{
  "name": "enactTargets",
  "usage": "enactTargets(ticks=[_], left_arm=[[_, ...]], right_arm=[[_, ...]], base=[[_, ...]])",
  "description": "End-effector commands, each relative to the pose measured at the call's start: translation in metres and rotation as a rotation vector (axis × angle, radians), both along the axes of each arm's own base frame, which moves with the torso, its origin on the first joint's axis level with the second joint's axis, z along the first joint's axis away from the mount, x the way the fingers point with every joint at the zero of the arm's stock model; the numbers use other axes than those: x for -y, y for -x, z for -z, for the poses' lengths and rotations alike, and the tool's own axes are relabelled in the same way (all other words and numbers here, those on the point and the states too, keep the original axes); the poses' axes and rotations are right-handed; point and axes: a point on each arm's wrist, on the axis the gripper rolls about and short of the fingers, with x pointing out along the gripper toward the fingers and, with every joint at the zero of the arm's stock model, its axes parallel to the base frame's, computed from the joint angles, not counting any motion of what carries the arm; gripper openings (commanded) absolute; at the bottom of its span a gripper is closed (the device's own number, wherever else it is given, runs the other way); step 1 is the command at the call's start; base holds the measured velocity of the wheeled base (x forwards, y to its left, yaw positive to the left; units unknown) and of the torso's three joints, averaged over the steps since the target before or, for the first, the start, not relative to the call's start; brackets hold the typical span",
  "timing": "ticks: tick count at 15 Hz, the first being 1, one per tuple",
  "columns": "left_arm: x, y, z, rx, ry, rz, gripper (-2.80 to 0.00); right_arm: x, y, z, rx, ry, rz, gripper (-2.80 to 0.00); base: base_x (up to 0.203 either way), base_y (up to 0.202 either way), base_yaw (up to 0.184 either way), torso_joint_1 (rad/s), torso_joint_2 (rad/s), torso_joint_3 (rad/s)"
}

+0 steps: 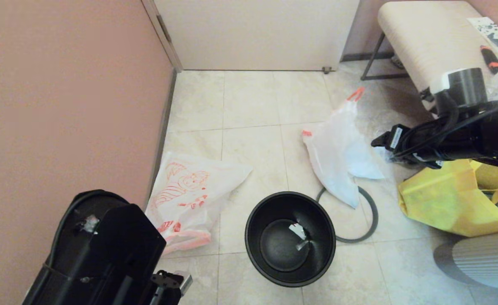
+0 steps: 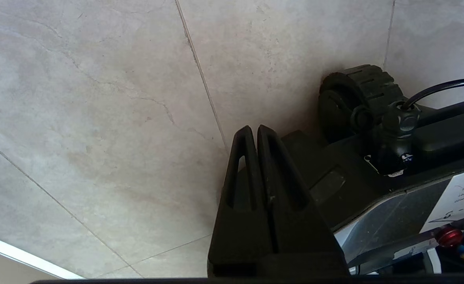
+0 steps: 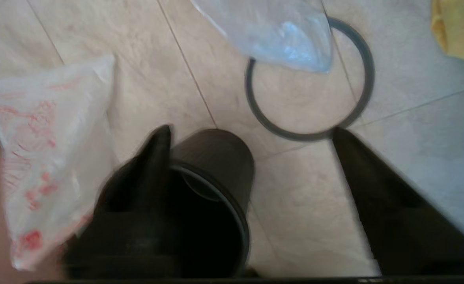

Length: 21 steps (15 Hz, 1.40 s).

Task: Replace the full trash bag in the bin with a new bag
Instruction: Place the trash bag on the floor, then pick up a new trash bag

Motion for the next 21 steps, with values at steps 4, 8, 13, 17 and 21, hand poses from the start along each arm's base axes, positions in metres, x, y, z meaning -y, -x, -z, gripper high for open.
enactTargets(ticks=[4,8,13,17,21], left_arm=[[0.0,0.0,0.0,0.004,0.001,-0.001,-2.8],[0.001,-0.002,0.002,0.009,0.0,-0.006,-2.8],[0.0,-0.006,0.002,0.018,0.006,-0.018,-2.8],[-0.001,-0.008,0.002,0.022,0.01,-0.024,-2.8],[-0.001,-0.008,0.002,0.022,0.012,-0.025,-2.8]], right_arm=[[0.008,0.051,-0.018,-0.034,0.066,0.031,-2.8],[0.021,0.115,-0.024,-0.034,0.221,0.144,-2.8],[0.053,0.23,-0.026,0.068,0.273,0.184,-2.8],[0.077,0.318,0.009,0.188,0.291,0.254,-2.8],[0.082,0.36,0.057,0.177,0.371,0.283,-2.8]], base=[[0.0,0.0,0.0,0.0,0.0,0.0],[0.0,0.0,0.0,0.0,0.0,0.0],[0.0,0.0,0.0,0.0,0.0,0.0],[0.0,0.0,0.0,0.0,0.0,0.0],[0.0,0.0,0.0,0.0,0.0,0.0]])
